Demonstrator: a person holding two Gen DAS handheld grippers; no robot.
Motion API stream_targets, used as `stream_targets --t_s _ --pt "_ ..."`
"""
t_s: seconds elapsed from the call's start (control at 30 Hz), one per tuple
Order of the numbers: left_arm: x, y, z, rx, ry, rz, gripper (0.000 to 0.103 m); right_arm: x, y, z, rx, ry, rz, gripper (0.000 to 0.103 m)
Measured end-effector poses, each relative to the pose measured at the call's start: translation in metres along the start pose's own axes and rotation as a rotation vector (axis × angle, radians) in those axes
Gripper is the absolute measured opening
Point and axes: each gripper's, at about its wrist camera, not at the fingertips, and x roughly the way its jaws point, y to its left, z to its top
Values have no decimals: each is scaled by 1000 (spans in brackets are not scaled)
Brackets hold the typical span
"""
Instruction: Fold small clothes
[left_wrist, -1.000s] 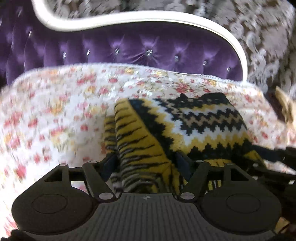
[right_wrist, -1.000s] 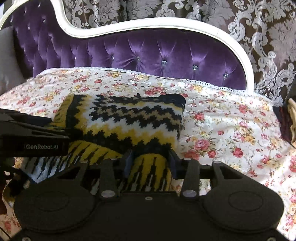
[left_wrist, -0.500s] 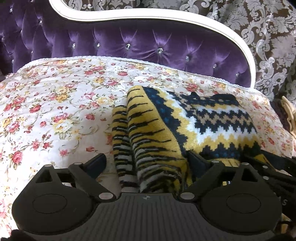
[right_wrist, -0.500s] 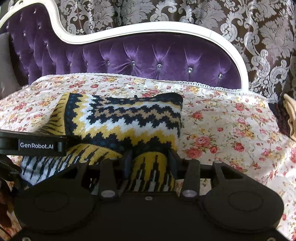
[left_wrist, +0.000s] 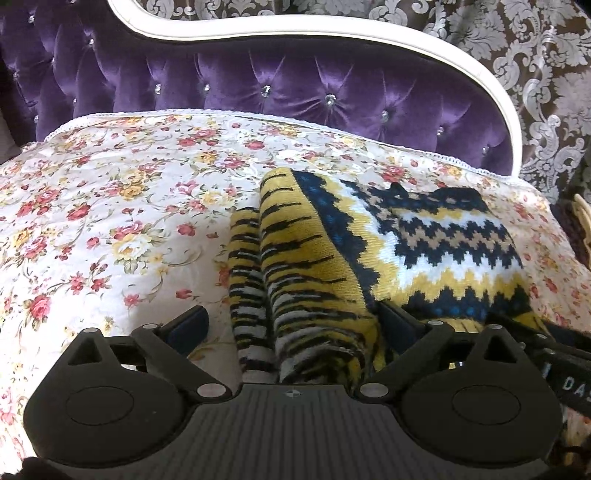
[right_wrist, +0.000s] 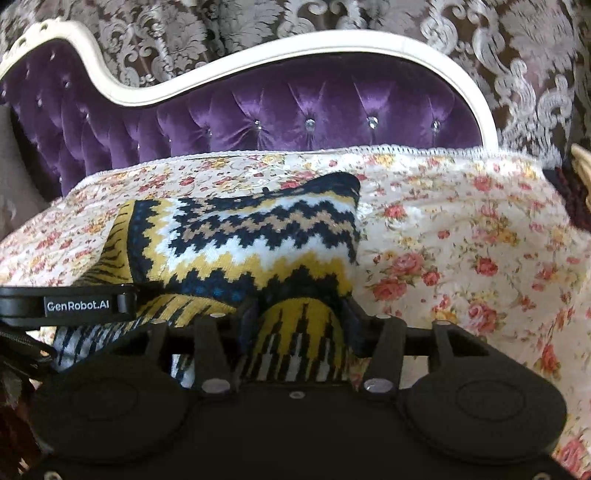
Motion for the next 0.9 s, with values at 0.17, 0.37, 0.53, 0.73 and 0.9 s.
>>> stream_targets --t_s 0.17,0.37,0.53,0.73,0.9 --pt "-7 -2 -3 22 -38 11 100 3 -28 0 166 37 93 75" --pt "-40 -6 -4 80 -72 15 98 -27 -28 8 107 -24 122 76" --pt "-91 -10 -12 160 -126 17 98 -74 -24 9 64 -105 135 93" --pt "-143 -15 -32 158 -163 -10 98 -126 -24 -6 76 -158 143 103" --pt "-168 -24 -51 124 -146 -25 98 -154 -23 -21 82 -169 84 103"
